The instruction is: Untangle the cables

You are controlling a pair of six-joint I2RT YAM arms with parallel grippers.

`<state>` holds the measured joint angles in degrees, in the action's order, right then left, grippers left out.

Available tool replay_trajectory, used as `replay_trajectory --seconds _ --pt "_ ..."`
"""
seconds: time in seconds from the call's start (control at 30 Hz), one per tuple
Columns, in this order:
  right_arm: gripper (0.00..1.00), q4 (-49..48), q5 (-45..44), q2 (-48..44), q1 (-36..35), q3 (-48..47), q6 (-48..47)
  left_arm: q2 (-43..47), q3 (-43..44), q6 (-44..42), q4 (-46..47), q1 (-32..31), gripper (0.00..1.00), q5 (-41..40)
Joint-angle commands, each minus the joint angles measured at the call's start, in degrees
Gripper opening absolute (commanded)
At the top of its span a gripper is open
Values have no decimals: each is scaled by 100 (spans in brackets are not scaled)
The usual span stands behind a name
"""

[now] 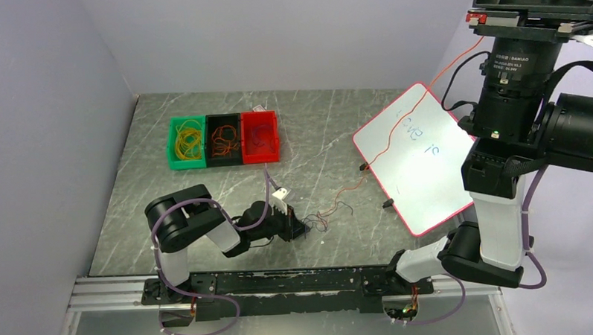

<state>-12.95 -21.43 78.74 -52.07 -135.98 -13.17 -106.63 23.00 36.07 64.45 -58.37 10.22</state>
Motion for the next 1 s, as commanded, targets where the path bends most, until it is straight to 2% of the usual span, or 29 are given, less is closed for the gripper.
replay_trajectory --seconds 0.0,0.1,0.27,0.37,0.47,0.63,0.87,0.97 --pt "0 -501 65 -14 -1 -144 -483 -75 -99 178 -197 -53 7 -433" --pt "0 -808 86 -83 0 -104 -727 198 -170 517 -778 -53 7 -942" --pt "0 -1087 88 -254 -3 -50 -1125 1015 -207 1470 -2912 -8 7 -2308" --pt "0 -1199 35 -361 0 -52 -1364 1460 -182 1785 -3845 73 7 -2801" --pt "0 -1281 8 -468 -1 -51 -1550 1715 -195 1916 -4403 276 7 -3020" --pt "0 -1200 -2 -561 1 -213 -1732 1850 -382 1885 -4539 670 7 -2907" --pt "0 -1122 -43 -715 -5 -104 -1822 1850 -404 1627 -4467 730 7 -2788" --pt "0 -996 -157 -799 -8 149 -1739 1929 -309 1214 -4280 655 14 -2577"
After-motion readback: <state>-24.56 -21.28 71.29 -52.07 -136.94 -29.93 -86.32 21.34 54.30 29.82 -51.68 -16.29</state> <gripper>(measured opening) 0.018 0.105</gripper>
